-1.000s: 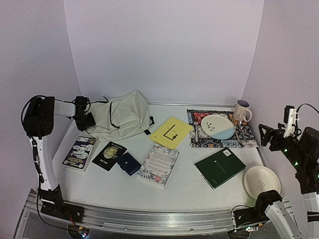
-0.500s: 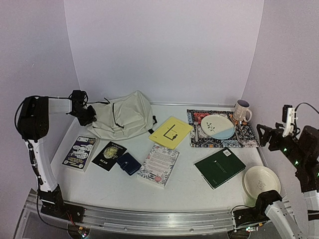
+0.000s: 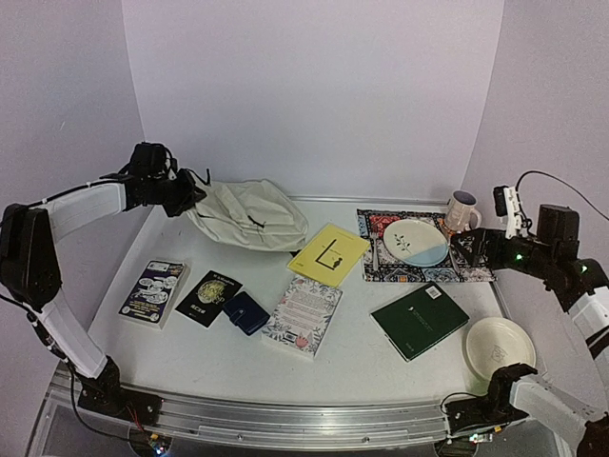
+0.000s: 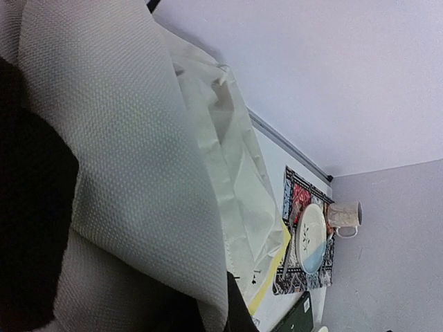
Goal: Pack the student bag
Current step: Pick up the student bag from the corner of the board, then place the student bag on the book.
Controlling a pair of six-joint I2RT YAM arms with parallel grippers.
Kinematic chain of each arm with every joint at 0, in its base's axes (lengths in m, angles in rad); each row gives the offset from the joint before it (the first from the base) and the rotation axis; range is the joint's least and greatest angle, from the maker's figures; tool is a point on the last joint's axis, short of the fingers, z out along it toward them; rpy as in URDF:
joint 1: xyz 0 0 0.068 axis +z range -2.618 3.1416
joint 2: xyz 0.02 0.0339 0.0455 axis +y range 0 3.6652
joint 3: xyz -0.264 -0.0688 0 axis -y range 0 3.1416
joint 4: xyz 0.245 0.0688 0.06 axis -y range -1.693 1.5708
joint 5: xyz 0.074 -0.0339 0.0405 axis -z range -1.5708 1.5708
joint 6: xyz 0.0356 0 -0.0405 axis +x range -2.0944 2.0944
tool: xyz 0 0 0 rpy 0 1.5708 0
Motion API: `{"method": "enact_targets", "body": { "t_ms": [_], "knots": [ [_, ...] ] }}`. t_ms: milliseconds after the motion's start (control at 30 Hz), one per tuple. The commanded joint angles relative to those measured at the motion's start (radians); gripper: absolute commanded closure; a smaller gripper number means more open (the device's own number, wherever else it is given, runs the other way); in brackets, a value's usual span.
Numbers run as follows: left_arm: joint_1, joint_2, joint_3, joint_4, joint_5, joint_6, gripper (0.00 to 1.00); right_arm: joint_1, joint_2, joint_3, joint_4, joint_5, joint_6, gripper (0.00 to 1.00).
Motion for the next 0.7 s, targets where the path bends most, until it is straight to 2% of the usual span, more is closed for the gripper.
{"method": "enact_targets", "body": {
  "t_ms": [0,100,267,433,667],
  "knots": [
    [-0.129,-0.127,-0.072,0.07,-0.043,-0.048,1.0,0.019,0.05,0.007,0.131,-0.146,0.103,0.04],
    [-0.222,-0.189,-0.152,0.102,-0.132,-0.086,1.0,0.09,0.103,-0.002,0.209,-0.137,0.155,0.04],
    [-0.36,-0.275,-0.297,0.159,-0.257,-0.149,0.99,0.301,0.235,0.006,0.278,0.015,0.222,0.04],
    [-0.482,-0.305,-0.415,0.186,-0.333,-0.204,0.95,0.394,0.372,-0.019,0.382,0.075,0.306,0.05],
    [-0.651,-0.293,-0.513,0.187,-0.359,-0.251,0.78,0.463,0.509,-0.018,0.505,0.101,0.361,0.05]
  ]
}}
